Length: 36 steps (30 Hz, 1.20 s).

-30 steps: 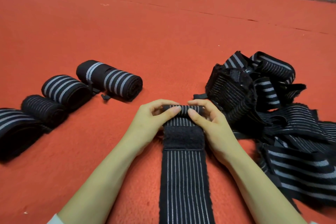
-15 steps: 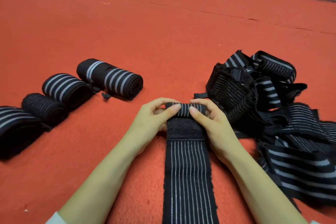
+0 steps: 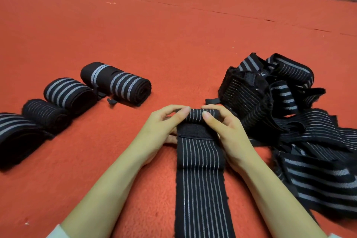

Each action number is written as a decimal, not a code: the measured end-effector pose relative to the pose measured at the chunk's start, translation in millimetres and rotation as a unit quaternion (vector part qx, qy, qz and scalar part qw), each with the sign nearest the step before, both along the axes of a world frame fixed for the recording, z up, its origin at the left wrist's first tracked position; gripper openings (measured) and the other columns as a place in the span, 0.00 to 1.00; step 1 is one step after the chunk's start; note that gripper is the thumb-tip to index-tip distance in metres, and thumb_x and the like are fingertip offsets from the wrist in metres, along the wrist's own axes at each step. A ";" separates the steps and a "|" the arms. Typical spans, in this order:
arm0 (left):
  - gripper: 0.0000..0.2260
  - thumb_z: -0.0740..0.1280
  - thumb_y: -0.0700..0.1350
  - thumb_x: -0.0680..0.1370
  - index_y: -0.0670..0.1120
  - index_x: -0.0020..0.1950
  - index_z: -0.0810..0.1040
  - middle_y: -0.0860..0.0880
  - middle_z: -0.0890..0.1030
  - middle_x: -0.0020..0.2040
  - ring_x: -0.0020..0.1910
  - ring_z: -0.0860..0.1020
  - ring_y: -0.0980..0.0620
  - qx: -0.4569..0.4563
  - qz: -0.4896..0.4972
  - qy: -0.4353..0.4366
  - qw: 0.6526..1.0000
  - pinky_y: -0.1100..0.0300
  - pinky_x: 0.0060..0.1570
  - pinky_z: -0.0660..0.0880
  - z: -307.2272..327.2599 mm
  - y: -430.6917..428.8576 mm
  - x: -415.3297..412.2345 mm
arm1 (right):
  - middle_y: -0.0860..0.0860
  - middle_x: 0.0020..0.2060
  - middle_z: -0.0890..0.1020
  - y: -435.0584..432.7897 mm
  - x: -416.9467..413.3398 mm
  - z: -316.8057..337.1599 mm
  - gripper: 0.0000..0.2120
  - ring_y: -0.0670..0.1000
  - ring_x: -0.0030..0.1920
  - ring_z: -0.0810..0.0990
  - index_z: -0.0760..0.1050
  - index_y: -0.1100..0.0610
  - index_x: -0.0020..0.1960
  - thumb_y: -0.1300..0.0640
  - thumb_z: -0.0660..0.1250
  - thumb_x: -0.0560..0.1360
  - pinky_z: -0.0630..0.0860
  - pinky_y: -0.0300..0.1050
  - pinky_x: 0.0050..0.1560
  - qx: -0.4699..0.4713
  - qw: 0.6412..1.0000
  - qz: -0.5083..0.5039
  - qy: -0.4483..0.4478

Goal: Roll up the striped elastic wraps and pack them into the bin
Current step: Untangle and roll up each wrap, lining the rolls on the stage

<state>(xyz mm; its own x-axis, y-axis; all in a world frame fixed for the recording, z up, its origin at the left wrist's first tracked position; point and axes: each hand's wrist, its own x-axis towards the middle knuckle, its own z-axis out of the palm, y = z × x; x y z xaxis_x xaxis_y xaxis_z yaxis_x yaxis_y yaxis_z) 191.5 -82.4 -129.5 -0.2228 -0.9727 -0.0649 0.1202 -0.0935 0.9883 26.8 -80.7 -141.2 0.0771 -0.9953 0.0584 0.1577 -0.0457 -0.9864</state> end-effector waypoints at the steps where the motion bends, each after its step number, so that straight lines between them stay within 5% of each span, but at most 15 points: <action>1: 0.14 0.67 0.50 0.74 0.44 0.55 0.80 0.44 0.81 0.46 0.43 0.79 0.47 -0.008 0.004 0.004 1.000 0.58 0.38 0.76 0.6 0.1 -0.2 | 0.50 0.45 0.82 -0.6 0.6 0.6 0.13 0.47 0.47 0.79 0.76 0.59 0.57 0.58 0.66 0.74 0.77 0.41 0.51 0.013 1.000 -0.003 -0.005; 5: 0.09 0.67 0.37 0.77 0.41 0.56 0.80 0.47 0.79 0.39 0.30 0.75 0.60 -0.047 0.017 0.019 0.999 0.70 0.29 0.70 0.5 1.1 -0.2 | 0.60 0.53 0.83 -2.6 2.2 1.0 0.22 0.54 0.52 0.81 0.76 0.64 0.59 0.48 0.68 0.74 0.76 0.49 0.56 0.060 0.998 0.008 -0.022; 10: 0.10 0.67 0.40 0.77 0.47 0.57 0.80 0.48 0.82 0.48 0.45 0.80 0.55 -0.035 0.003 0.023 0.999 0.65 0.39 0.76 -1.9 0.0 1.0 | 0.60 0.52 0.82 -0.8 0.4 0.3 0.19 0.52 0.49 0.80 0.73 0.62 0.62 0.55 0.65 0.74 0.77 0.45 0.52 0.039 0.999 0.018 -0.026; 14: 0.13 0.67 0.48 0.74 0.46 0.57 0.80 0.45 0.83 0.50 0.47 0.80 0.53 0.001 0.003 0.019 1.000 0.62 0.43 0.77 -2.2 -0.8 1.2 | 0.52 0.50 0.82 -0.3 -0.2 -1.7 0.18 0.48 0.49 0.80 0.72 0.54 0.63 0.57 0.65 0.74 0.78 0.39 0.51 0.015 0.999 0.040 0.003; 18: 0.09 0.70 0.38 0.75 0.44 0.55 0.81 0.46 0.83 0.46 0.43 0.81 0.54 -0.046 0.031 0.004 0.998 0.66 0.37 0.75 -1.8 -0.1 2.9 | 0.49 0.52 0.82 0.1 0.2 -0.3 0.21 0.45 0.51 0.81 0.73 0.50 0.65 0.51 0.65 0.72 0.76 0.36 0.50 -0.006 0.999 0.044 0.020; 23: 0.09 0.71 0.37 0.73 0.47 0.51 0.83 0.49 0.81 0.43 0.32 0.76 0.53 -0.062 0.041 -0.006 0.997 0.64 0.26 0.67 -0.1 2.4 0.3 | 0.48 0.45 0.82 0.7 -1.0 2.0 0.11 0.44 0.46 0.80 0.79 0.51 0.57 0.55 0.62 0.77 0.76 0.38 0.48 -0.030 0.999 0.002 0.027; 28: 0.16 0.64 0.53 0.74 0.49 0.59 0.79 0.46 0.83 0.54 0.50 0.81 0.47 -0.005 0.005 0.014 1.000 0.53 0.49 0.78 -0.2 3.1 -1.7 | 0.45 0.42 0.81 2.0 -2.5 2.5 0.10 0.41 0.43 0.79 0.78 0.53 0.57 0.61 0.62 0.79 0.75 0.33 0.45 -0.044 0.998 0.003 0.032; 32: 0.14 0.67 0.46 0.75 0.46 0.59 0.81 0.43 0.83 0.54 0.52 0.82 0.48 -0.024 0.007 0.029 0.999 0.56 0.51 0.79 0.5 2.6 -1.8 | 0.41 0.40 0.82 0.1 -1.5 3.0 0.13 0.39 0.43 0.80 0.75 0.52 0.62 0.59 0.61 0.79 0.76 0.32 0.46 -0.021 1.000 -0.005 0.008; 36: 0.12 0.70 0.43 0.72 0.50 0.55 0.83 0.46 0.85 0.51 0.54 0.82 0.47 -0.072 0.019 -0.003 0.997 0.55 0.57 0.77 -1.0 2.1 -0.5 | 0.51 0.50 0.83 -0.1 0.0 3.3 0.18 0.47 0.49 0.81 0.77 0.56 0.59 0.50 0.66 0.72 0.75 0.45 0.56 0.007 1.000 -0.020 -0.013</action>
